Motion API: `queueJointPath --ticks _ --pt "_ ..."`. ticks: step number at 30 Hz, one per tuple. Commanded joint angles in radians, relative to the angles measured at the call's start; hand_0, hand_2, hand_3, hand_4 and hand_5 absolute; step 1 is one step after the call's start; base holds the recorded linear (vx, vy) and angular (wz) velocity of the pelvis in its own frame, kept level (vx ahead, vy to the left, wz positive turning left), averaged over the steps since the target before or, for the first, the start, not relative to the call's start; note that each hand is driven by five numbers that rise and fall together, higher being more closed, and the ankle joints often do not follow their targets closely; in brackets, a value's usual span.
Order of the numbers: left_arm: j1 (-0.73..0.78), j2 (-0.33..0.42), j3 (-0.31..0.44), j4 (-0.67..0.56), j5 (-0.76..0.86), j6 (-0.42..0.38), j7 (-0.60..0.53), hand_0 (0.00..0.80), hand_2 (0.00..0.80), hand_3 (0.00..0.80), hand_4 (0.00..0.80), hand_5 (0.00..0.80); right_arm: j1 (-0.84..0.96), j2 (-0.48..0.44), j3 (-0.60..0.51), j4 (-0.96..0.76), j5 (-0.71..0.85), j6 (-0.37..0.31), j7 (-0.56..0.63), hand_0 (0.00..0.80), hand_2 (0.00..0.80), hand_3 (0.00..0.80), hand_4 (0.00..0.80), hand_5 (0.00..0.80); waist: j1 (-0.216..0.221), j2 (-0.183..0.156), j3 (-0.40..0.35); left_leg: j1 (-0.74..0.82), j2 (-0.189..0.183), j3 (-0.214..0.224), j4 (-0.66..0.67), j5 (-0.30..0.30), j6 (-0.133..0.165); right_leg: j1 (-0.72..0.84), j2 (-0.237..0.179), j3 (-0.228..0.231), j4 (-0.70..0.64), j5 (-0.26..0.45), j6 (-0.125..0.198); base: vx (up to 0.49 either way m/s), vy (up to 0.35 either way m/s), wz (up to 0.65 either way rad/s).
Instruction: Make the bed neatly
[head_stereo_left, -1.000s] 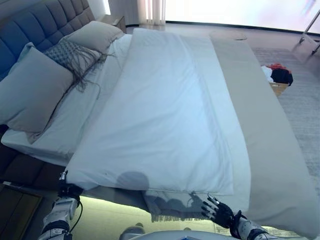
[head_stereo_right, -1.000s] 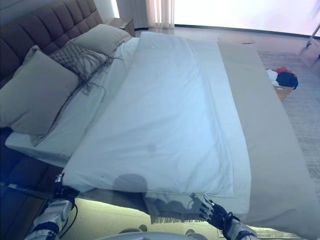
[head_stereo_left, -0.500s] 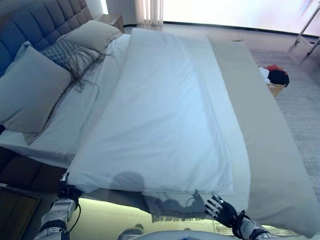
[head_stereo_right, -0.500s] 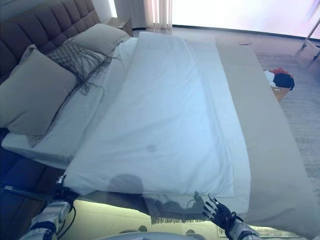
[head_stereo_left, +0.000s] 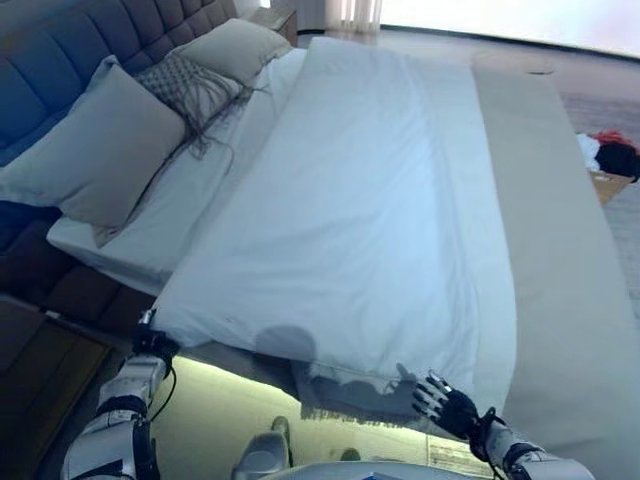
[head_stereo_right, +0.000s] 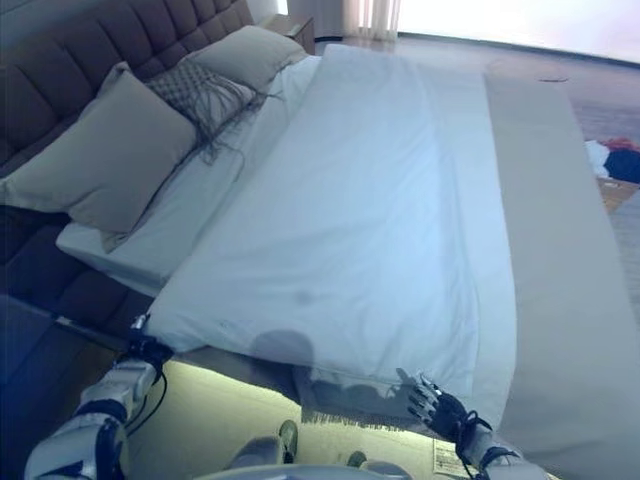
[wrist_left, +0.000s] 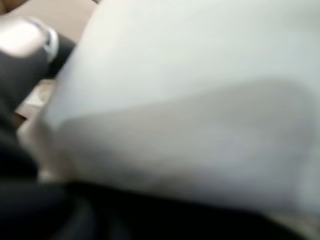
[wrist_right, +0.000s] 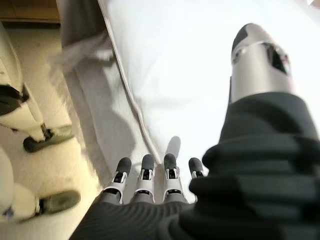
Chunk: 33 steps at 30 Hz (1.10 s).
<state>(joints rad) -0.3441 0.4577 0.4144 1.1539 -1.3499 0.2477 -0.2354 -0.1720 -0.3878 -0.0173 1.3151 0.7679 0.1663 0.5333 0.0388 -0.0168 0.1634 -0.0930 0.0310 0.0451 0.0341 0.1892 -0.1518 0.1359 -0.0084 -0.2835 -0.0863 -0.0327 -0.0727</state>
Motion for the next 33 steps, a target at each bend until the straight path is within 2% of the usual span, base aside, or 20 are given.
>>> queueJointPath --ticks 1,6,9,11,14,17,20,23,24,27,33 --pt "0.187 0.329 0.221 0.002 -0.091 -0.197 -0.016 0.8 0.8 0.8 0.8 0.8 0.071 -0.032 -0.051 0.032 0.055 -0.003 -0.004 0.0 0.0 0.0 0.0 0.0 0.063 0.02 -0.028 -0.049 -0.002 0.055 0.13 -0.101 0.044 0.024 -0.068 0.037 0.088 -0.036 0.11 -0.196 0.179 -0.62" --pt "0.188 0.36 0.247 0.004 -0.08 -0.184 -0.009 0.8 0.8 0.8 0.8 0.8 0.085 -0.042 -0.07 0.056 0.059 -0.01 -0.028 0.0 0.0 0.0 0.0 0.0 0.018 0.034 -0.05 0.051 0.077 0.021 0.138 -0.095 0.026 -0.01 -0.098 0.027 0.111 -0.033 0.119 -0.165 0.232 -0.71" --pt "0.148 0.347 0.199 -0.046 -0.071 -0.198 0.017 0.8 0.8 0.8 0.8 0.8 0.089 -0.057 -0.073 0.054 0.088 -0.01 -0.026 0.0 0.0 0.0 0.0 0.0 -0.001 0.048 -0.064 0.104 0.115 0.035 0.059 -0.091 0.007 -0.008 -0.108 0.009 0.117 -0.039 0.126 -0.11 0.268 0.26" --pt "0.112 0.339 0.162 -0.081 -0.084 -0.216 0.059 0.8 0.8 0.8 0.8 0.8 0.092 -0.063 -0.075 0.048 0.124 -0.011 -0.036 0.0 0.0 0.0 0.0 0.0 -0.004 0.062 -0.073 0.138 0.106 0.034 -0.009 -0.121 0.002 -0.007 -0.128 0.004 0.118 -0.034 0.142 -0.074 0.247 0.74" --pt "0.103 0.366 0.156 -0.062 -0.091 -0.208 0.056 0.8 0.8 0.8 0.8 0.8 0.091 -0.068 -0.079 0.048 0.13 0.003 -0.028 0.0 0.0 0.0 0.0 0.0 -0.005 0.068 -0.083 0.174 0.079 0.025 -0.051 -0.158 0.009 -0.003 -0.147 0.011 0.094 -0.006 0.164 -0.018 0.186 -0.04" --pt "0.125 0.384 0.165 -0.031 -0.106 -0.181 0.015 0.8 0.8 0.8 0.8 0.8 0.091 -0.049 -0.067 0.036 0.109 0.011 -0.007 0.0 0.0 0.0 0.0 0.0 -0.006 0.072 -0.088 0.194 0.059 0.029 -0.067 -0.176 0.022 0.002 -0.156 0.021 0.062 0.02 0.179 0.001 0.154 0.05" --pt "0.143 0.36 0.146 -0.026 -0.101 -0.143 -0.041 0.8 0.8 0.8 0.8 0.8 0.098 -0.021 -0.044 0.022 0.092 0.016 -0.004 0.0 0.0 0.0 0.0 0.0 -0.007 0.069 -0.092 0.203 0.045 0.031 -0.074 -0.189 0.036 0.002 -0.161 0.031 0.043 0.036 0.188 -0.01 0.111 0.36" --pt "0.138 0.319 0.109 -0.022 -0.078 -0.108 -0.104 0.8 0.8 0.8 0.8 0.8 0.102 0.001 -0.027 0.026 0.074 0.009 0.0 0.0 0.0 0.0 0.0 0.0 -0.008 0.064 -0.095 0.21 0.036 0.038 -0.075 -0.201 0.049 0.004 -0.166 0.035 0.032 0.046 0.194 -0.001 0.076 0.35" --pt "0.133 0.277 0.074 -0.028 -0.052 -0.107 -0.126 0.8 0.8 0.8 0.8 0.8 0.103 0.012 -0.016 0.029 0.072 0.004 0.004 0.0 0.0 0.0 0.0 0.0 -0.01 0.058 -0.097 0.215 0.032 0.04 -0.076 -0.207 0.057 0.005 -0.168 0.038 0.03 0.05 0.198 0.007 0.052 0.15" --pt "0.145 0.211 0.034 -0.022 -0.03 -0.108 -0.156 0.8 0.8 0.8 0.8 0.8 0.105 0.019 -0.017 0.025 0.058 -0.001 0.012 0.0 0.0 0.0 0.0 0.0 -0.012 0.047 -0.094 0.219 0.025 0.049 -0.064 -0.223 0.068 0.001 -0.175 0.045 0.029 0.057 0.203 0.0 0.042 0.03" --pt "0.186 0.094 0.009 -0.018 -0.023 -0.117 -0.174 0.8 0.8 0.8 0.8 0.8 0.106 0.011 -0.038 0.008 0.03 0.001 0.007 0.0 0.0 0.0 0.0 0.0 -0.015 0.029 -0.077 0.213 0.015 0.078 -0.028 -0.25 0.079 -0.004 -0.181 0.056 0.015 0.073 0.208 -0.021 0.054 0.09"
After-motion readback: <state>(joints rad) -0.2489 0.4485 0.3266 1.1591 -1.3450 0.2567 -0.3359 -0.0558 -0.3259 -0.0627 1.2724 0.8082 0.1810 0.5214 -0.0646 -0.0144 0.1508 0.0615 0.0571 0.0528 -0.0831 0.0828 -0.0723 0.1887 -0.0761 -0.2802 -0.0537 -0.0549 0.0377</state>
